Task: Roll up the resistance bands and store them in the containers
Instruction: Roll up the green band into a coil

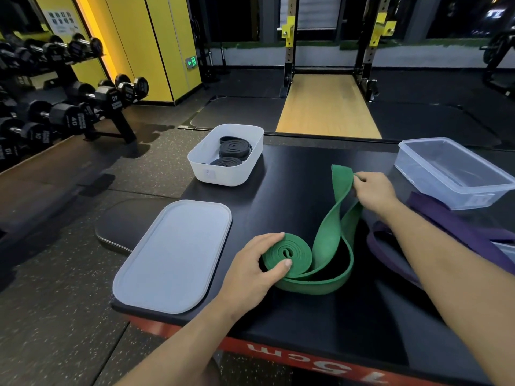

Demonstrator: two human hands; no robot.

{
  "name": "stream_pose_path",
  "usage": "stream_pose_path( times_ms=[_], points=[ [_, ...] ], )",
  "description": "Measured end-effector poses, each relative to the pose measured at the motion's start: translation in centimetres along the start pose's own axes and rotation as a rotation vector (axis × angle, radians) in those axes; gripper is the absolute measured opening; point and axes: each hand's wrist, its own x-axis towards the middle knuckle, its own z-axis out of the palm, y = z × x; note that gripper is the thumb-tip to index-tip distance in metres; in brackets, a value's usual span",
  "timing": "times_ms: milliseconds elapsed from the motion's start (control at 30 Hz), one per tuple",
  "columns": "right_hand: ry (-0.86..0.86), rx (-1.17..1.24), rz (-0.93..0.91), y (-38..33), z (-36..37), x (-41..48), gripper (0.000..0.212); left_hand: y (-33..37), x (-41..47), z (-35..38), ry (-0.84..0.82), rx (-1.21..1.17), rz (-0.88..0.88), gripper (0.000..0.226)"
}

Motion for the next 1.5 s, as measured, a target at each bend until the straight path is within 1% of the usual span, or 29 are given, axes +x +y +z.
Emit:
stream_pose_path(
  times_ms=[67, 100, 133, 267, 433, 533, 567, 633, 733, 800, 867, 900, 967, 1067, 1100, 1167, 1233, 1267, 1333, 1400, 1433, 1500],
  points=[
    [-0.1, -0.182, -0.106, 0.1, -1.1, 0.5, 0.013, 0.1, 0.0, 0.0, -0.002, -0.003, -0.003, 0.05],
    [-0.123, -0.243, -0.13, 0.2, -1.7, 0.7, 0.011, 0.1, 0.0, 0.0, -0.003, -0.005, -0.004, 0.05],
    [-0.127, -0.277, -0.14, 0.2, -2.2, 0.7, 0.015, 0.1, 0.0, 0.0, -0.003, -0.007, -0.004, 0.05],
    [-0.091, -0.27, -0.125, 0.2, -2.7, 0.1, 0.018, 0.0, 0.1, 0.0, 0.0, -0.003, -0.005, 0.05],
    [-0.12, -0.33, -0.098, 0.0, -2.1, -1.1, 0.035, 0.0, 0.0, 0.0, -0.001, 0.006, -0.004, 0.049],
    [-0.145, -0.348, -0.059, -0.3, -2.5, -1.0, 0.062, 0.1, 0.0, 0.0, 0.001, 0.009, -0.006, 0.049],
    [-0.138, -0.313, -0.037, -0.2, -2.8, -0.8, 0.065, 0.1, 0.0, 0.0, 0.001, 0.007, -0.008, 0.049],
    [-0.089, -0.191, 0.005, 0.5, -3.0, -0.4, 0.059, 0.1, 0.0, -0.1, 0.001, 0.006, -0.011, 0.049],
    [0.034, 0.086, 0.111, 0.4, -3.4, -0.6, 0.053, 0.1, 0.0, -0.2, 0.001, 0.005, -0.01, 0.049],
    [0.082, 0.11, 0.141, 0.2, -3.6, -0.8, 0.044, 0.1, 0.0, -0.1, 0.002, 0.004, -0.009, 0.049],
    [0.086, 0.1, 0.126, 0.5, -3.3, -0.7, 0.034, 0.1, 0.1, -0.1, 0.004, 0.006, -0.008, 0.049],
    [0.064, 0.083, 0.116, 0.7, -3.1, -0.7, 0.031, 0.1, 0.1, -0.1, 0.007, 0.006, -0.007, 0.049],
    [0.035, 0.034, 0.12, 0.7, -2.8, -0.9, 0.044, 0.1, 0.0, -0.1, 0.007, 0.006, -0.006, 0.049],
    [-0.043, -0.041, 0.094, 0.1, -2.1, -1.4, 0.046, 0.1, 0.0, -0.1, 0.006, 0.002, -0.007, 0.049],
    [-0.071, -0.114, 0.077, -0.2, -1.8, -1.6, 0.048, 0.1, 0.0, -0.1, 0.003, 0.0, -0.008, 0.049],
    [-0.115, -0.297, 0.056, -0.7, -1.1, -2.0, 0.061, 0.2, 0.0, -0.1, 0.003, -0.003, -0.012, 0.049],
    [-0.143, -0.464, 0.103, -1.5, -0.5, -2.6, 0.074, 0.2, 0.0, -0.1, 0.005, -0.005, -0.011, 0.049],
    [-0.154, -0.534, 0.122, -2.0, -0.3, -2.8, 0.073, 0.2, 0.0, -0.1, 0.006, -0.007, -0.011, 0.049],
    [-0.181, -0.645, 0.145, -3.1, -0.2, -3.1, 0.052, 0.2, 0.0, 0.0, 0.003, -0.011, -0.014, 0.049],
    [-0.165, -0.651, 0.157, -3.9, -0.3, -2.9, 0.036, 0.1, 0.0, 0.0, 0.007, -0.012, -0.013, 0.049],
    [-0.13, -0.583, 0.153, -3.9, -0.2, -2.7, 0.03, 0.1, 0.0, 0.0, 0.008, -0.012, -0.014, 0.049],
    [-0.036, -0.316, 0.145, -3.5, 0.3, -2.3, 0.016, 0.1, 0.0, 0.0, 0.009, -0.013, -0.011, 0.049]
  ],
)
